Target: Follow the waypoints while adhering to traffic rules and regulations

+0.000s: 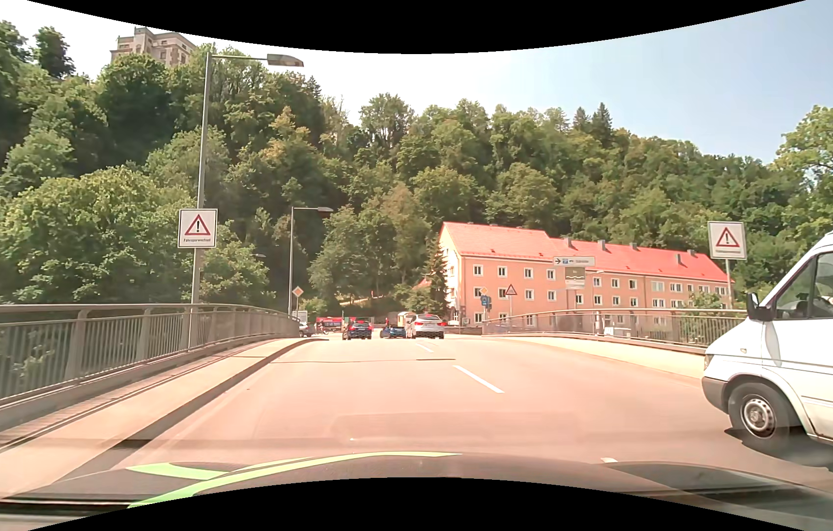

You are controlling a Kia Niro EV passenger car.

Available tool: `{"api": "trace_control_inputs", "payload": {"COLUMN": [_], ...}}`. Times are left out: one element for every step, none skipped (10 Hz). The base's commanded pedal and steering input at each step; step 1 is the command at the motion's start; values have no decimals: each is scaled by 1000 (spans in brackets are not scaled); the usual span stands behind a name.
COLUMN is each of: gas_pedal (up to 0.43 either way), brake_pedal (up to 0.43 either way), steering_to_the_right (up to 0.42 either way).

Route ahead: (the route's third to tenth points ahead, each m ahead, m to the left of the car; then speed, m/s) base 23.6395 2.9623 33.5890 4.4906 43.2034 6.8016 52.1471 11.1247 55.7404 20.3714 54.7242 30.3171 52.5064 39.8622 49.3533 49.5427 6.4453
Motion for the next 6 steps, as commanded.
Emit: {"api": "trace_control_inputs", "payload": {"gas_pedal": [197,197,197,197,197,189], "brake_pedal": [0,0,0,0,0,0], "steering_to_the_right": [-89,-82,-76,-69,-55,-42]}}
